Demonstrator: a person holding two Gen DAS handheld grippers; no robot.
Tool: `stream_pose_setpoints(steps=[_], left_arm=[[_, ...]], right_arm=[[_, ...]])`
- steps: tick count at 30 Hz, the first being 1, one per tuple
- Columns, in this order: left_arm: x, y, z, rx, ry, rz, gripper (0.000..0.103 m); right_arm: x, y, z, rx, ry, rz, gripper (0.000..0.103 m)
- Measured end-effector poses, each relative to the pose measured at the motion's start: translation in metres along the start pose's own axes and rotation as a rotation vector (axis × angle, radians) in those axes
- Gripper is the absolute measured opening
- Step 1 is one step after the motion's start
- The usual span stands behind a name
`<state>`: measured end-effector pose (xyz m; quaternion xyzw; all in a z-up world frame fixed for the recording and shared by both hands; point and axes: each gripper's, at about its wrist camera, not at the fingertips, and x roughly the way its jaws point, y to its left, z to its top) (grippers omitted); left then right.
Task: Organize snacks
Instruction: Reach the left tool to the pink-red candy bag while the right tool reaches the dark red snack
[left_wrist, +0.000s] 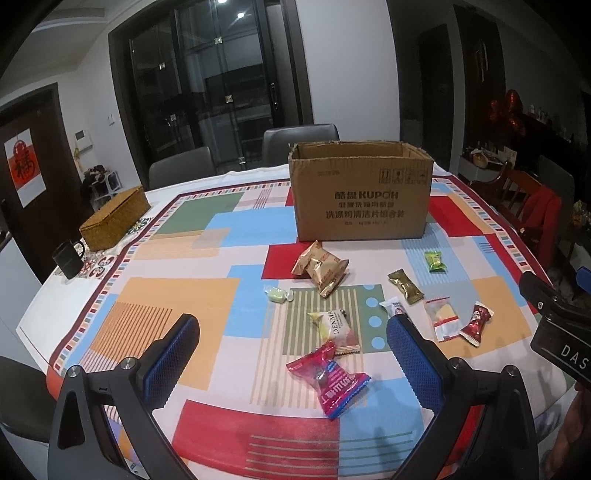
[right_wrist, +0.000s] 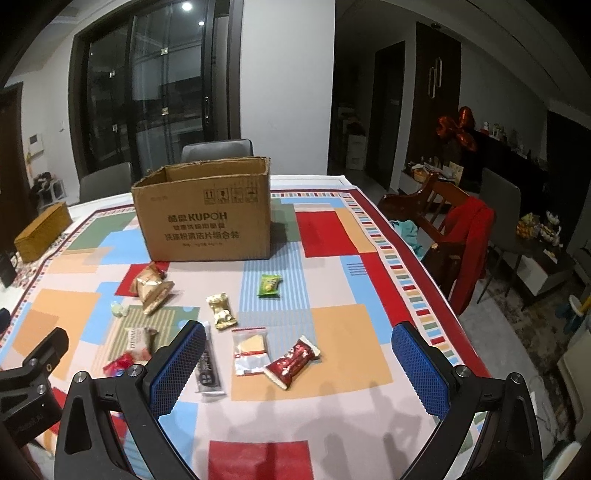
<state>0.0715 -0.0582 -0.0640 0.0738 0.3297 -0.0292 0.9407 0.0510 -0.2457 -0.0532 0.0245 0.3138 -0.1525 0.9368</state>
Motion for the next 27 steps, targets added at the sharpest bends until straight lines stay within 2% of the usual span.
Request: stream_pose_setpoints(steps=[16,27], left_arm=[[0.04,-0.005,-0.013,-0.056,0.069,0.023,0.102],[0.073,-0.016,-0.022,-0.052,0.183,0.029,0.096]], right_arm=[[0.043,-0.002,-0.017,0.013,0.087,-0.019,0.1],[0.074,-0.004,-0.025,0.041,0.156,-0.027,0.095]])
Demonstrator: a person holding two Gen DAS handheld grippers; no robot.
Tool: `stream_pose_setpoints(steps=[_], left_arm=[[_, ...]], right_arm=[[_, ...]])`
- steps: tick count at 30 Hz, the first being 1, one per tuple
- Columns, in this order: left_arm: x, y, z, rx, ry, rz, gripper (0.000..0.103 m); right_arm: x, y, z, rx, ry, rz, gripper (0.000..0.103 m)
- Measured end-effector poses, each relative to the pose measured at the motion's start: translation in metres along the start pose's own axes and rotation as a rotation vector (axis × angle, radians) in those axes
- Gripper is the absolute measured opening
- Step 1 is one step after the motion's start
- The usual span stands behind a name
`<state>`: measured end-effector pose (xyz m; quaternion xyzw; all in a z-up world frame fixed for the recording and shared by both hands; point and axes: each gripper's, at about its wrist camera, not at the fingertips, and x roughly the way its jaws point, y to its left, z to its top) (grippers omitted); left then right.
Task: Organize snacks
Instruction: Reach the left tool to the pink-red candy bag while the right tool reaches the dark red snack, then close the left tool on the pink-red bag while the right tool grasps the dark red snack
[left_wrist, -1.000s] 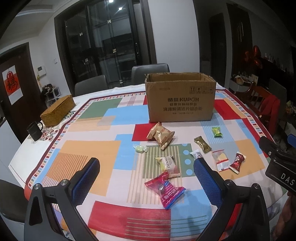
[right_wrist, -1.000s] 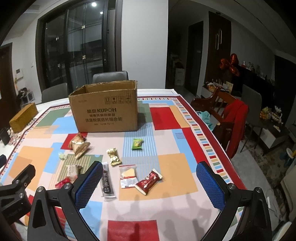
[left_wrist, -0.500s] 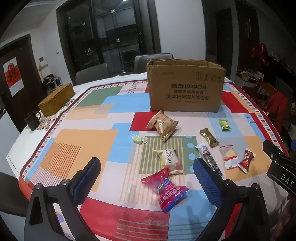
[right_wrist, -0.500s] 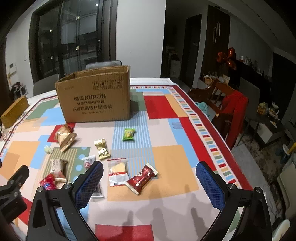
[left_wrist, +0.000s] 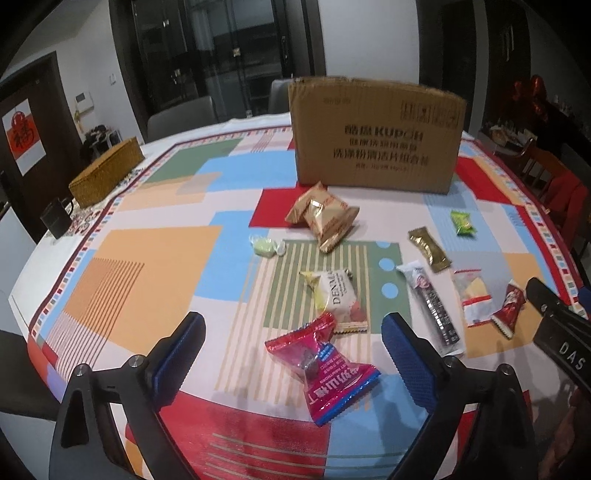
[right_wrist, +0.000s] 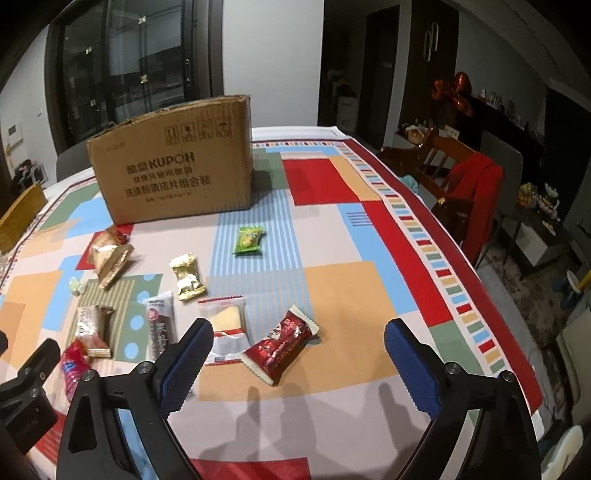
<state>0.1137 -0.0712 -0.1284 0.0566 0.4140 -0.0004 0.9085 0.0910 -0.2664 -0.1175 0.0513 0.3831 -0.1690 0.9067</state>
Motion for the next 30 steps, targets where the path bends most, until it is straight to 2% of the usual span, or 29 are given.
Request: stream_pose_setpoints(steps=[4,11,20,23,26,28,30], left_arm=[[0.013,-0.001,-0.001,-0.004,0.047,0.003,0.087],[0.028,-0.004,-0.006,-0.002,0.107,-0.008,0.084],[0.042,-0.005,-0.009,-0.006,0.161,-0.035,0.072],[0.045,-0.008,-0.009,0.002,0.172,-0.048,0.068],[0.051,-0.009,-0.01,0.006,0.195,-0.065,0.058],[0.053,-0.008,-0.01,0.001,0.202,-0.072,0.048],[0.053,-0.007,-0.01,-0.002,0.201,-0.078,0.048]], right_arm=[[0.008,-0.001,0.0,0.002,0.016,-0.013,0.093],[0.026,-0.001,0.002,0.016,0.066,-0.026,0.086],[0.041,0.002,-0.001,0.024,0.128,-0.026,0.075],[0.046,0.005,-0.003,0.018,0.149,-0.016,0.069],[0.049,0.007,-0.004,0.017,0.165,-0.002,0.06],[0.052,0.007,-0.005,0.018,0.175,0.005,0.049],[0.053,0.008,-0.006,0.023,0.186,0.022,0.04]])
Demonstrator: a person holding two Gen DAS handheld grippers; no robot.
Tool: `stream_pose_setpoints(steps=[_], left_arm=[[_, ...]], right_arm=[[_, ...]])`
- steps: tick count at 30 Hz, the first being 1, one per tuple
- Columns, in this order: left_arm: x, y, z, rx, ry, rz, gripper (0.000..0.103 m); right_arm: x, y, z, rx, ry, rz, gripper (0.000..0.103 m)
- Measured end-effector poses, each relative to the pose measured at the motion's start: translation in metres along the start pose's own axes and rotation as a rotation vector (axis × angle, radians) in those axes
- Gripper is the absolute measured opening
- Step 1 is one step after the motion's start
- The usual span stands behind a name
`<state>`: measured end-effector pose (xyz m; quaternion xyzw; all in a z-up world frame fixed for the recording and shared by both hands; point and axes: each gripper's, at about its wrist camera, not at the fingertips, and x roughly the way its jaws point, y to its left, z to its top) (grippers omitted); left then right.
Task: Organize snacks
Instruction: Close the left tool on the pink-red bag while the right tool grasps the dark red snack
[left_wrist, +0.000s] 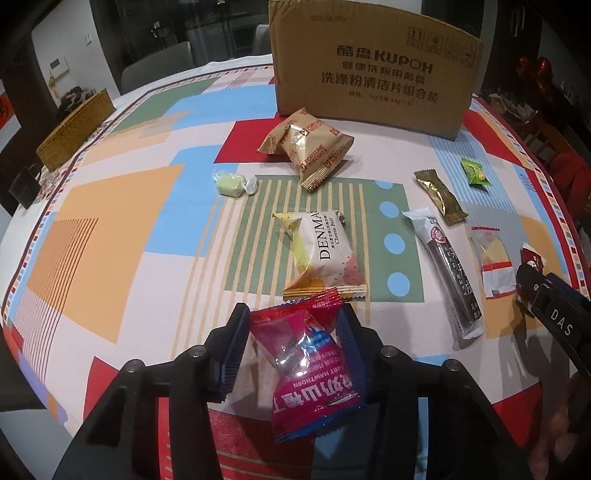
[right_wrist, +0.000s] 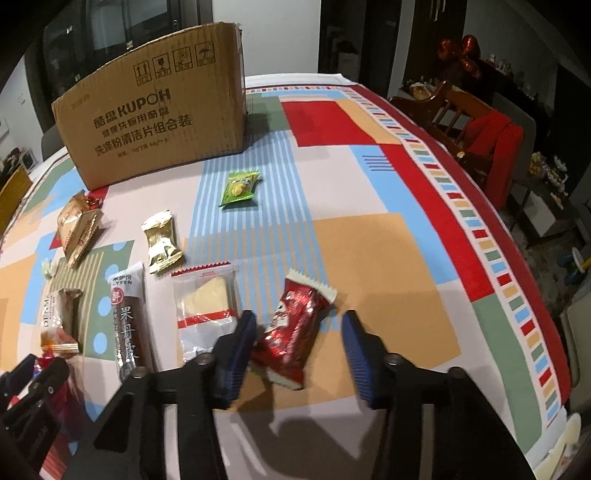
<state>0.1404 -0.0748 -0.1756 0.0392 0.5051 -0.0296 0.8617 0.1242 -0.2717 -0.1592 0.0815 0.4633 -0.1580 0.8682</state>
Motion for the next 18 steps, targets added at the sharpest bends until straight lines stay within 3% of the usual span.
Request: stream_pose_setpoints(steps=[3,5,6,7,18], left_arm=[[-0.001,0.001,0.0,-0.005,-0.004,-0.007,0.046],[-0.003,0.003,0.0,-0.008,-0.011,-0.009,0.044],[-0.004,0.003,0.001,-0.008,-0.016,-0.011,0.033],[-0.005,0.003,0.001,-0.008,-0.02,-0.012,0.031],[-0.011,0.008,0.0,-0.026,-0.03,-0.021,0.024]], right_arm=[[0.002,0.0,0.0,0.002,0.013,0.02,0.027],[0.002,0.001,-0.001,0.003,0.013,0.025,0.027],[0.001,0.002,-0.002,0.001,0.01,0.028,0.025],[0.0,0.002,-0.003,0.002,0.007,0.038,0.025],[-0.018,0.001,0.001,-0.006,-0.051,0.054,0.023]])
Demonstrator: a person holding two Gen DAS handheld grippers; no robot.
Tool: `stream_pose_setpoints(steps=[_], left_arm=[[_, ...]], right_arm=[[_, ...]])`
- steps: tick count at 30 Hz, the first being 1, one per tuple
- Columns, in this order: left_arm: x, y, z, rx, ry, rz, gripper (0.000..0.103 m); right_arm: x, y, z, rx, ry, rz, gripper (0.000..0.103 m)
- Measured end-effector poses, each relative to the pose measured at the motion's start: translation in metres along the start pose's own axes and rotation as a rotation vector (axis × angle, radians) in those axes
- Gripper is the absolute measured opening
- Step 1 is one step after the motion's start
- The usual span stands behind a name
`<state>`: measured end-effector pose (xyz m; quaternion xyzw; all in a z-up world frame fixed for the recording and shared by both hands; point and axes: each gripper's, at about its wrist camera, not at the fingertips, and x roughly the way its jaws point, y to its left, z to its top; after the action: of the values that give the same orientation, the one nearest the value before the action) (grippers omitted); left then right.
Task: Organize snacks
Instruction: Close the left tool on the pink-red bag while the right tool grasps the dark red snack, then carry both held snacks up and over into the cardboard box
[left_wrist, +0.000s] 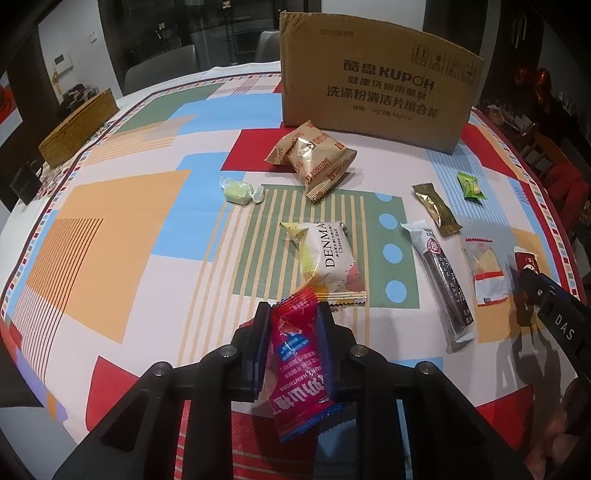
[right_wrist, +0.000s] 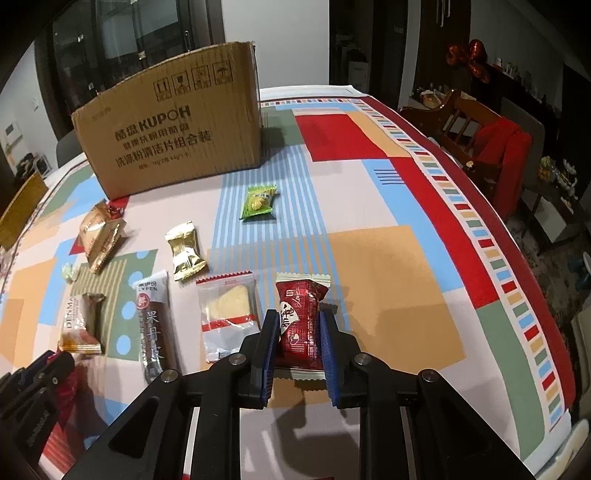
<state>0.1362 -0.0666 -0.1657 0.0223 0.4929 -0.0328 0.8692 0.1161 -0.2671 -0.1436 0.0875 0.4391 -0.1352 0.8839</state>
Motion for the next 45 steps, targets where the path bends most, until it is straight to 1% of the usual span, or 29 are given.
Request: stream_pose_setpoints(steps=[10,17,21,28,33,38,45], left_arm=[[-0.014,0.008,0.002,-0.017,-0.032,0.005,0.024],[-0.025,0.014,0.009,-0.021,-0.065,0.011,0.024],[-0.032,0.018,0.017,-0.02,-0.096,0.013,0.024],[-0.04,0.02,0.032,-0.017,-0.119,0.011,0.024],[-0.049,0.02,0.045,-0.01,-0.151,0.013,0.024],[-0.056,0.025,0.06,-0.028,-0.162,-0.01,0.024],[-0.063,0.022,0.074,-0.002,-0.185,-0.019,0.024]], right_arm=[[-0.014,0.004,0.004,-0.007,-0.032,0.016,0.023],[-0.026,0.009,0.014,-0.016,-0.06,0.017,0.023],[-0.032,0.012,0.022,-0.017,-0.076,0.015,0.023],[-0.04,0.016,0.034,-0.017,-0.096,0.013,0.023],[-0.047,0.019,0.046,-0.016,-0.115,0.014,0.023],[-0.054,0.021,0.057,-0.018,-0.136,0.018,0.023],[-0.063,0.026,0.075,-0.024,-0.171,0.026,0.023]])
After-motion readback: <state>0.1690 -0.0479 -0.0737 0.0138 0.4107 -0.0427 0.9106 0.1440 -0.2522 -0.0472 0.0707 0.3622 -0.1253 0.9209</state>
